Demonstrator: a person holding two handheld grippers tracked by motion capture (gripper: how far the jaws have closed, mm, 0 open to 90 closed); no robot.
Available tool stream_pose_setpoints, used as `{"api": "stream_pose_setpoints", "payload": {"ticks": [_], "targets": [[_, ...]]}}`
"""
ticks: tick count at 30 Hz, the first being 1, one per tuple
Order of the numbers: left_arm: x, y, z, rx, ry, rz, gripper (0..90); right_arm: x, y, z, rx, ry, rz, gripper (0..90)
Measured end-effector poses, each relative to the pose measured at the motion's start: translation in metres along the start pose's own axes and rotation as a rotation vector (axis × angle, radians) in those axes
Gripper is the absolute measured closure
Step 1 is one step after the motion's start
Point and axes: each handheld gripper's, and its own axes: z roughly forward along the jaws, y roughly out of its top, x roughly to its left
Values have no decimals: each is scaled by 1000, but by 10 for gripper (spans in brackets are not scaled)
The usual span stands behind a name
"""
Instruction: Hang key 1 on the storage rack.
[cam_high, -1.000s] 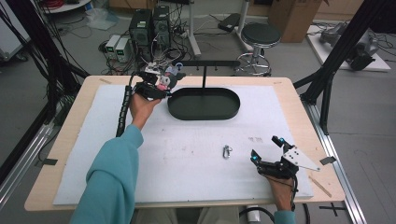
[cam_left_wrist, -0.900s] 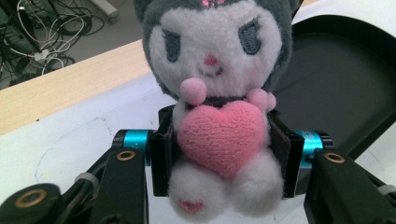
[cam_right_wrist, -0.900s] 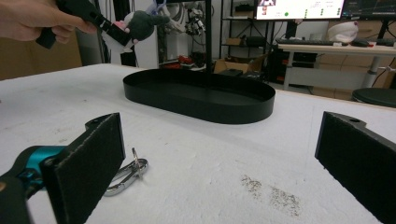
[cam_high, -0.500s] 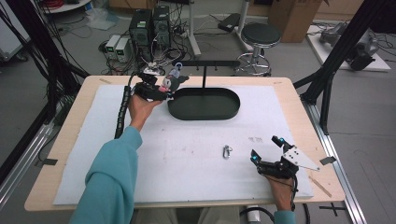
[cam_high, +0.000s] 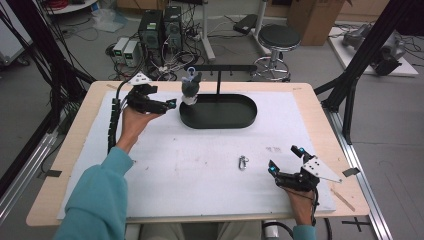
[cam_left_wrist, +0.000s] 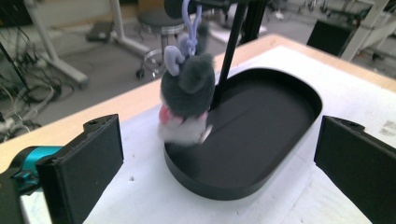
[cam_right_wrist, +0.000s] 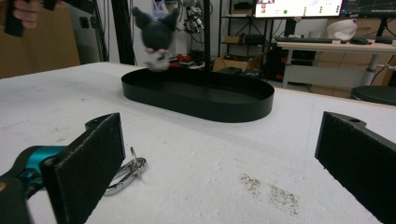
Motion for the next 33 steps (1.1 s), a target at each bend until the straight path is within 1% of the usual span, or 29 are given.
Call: {"api": "stream_pose_setpoints", "payload": {"ticks": [4,5,8,10,12,14,15,16,18,19,21,23,24,27,29,30,31,33], "targets": [[-9,-10,-28,-66,-17,43,17,0,0,0,1,-2,2,7],[-11,-12,-34,-80,-27,53,17,0,0,0,-2,-5,-2,7],[-18,-22,-52,-116,-37,87,17,0,0,0,0,-5,3,7],[-24,-29,-63,-119,-45,108,17,1,0,0,1,-9,1,7],[-30,-38,-74,-150,-49,133,17,0,0,0,-4,-13,-5,7],[-34,-45,-83,-168,-54,142,17,0,0,0,-2,-14,-3,7],[-36,-51,-89,-181,-63,149,17,0,0,0,2,-11,1,7],[-38,-55,-93,-197,-60,154,17,0,0,0,3,-12,0,7],[-41,-62,-100,-212,-61,162,17,0,0,0,1,-12,-8,7],[-42,-66,-105,-229,-60,169,17,0,0,0,2,-13,-8,7],[-44,-73,-110,-242,-55,174,17,0,0,1,2,-14,-8,7],[-44,-79,-112,-245,-59,168,17,1,0,1,4,-18,-9,7],[-44,-81,-112,-245,-53,164,17,1,0,1,4,-18,-9,7],[-43,-88,-113,-238,-55,151,17,1,0,1,3,-19,-9,7],[-43,-90,-114,-240,-57,154,17,1,0,0,2,-18,-7,7],[-43,-91,-113,-246,-66,153,17,1,0,0,1,-18,-7,7],[-42,-91,-113,-245,-65,149,17,1,0,1,1,-19,-10,7],[-42,-92,-113,-257,-65,144,17,1,0,0,2,-18,-10,7]]}}
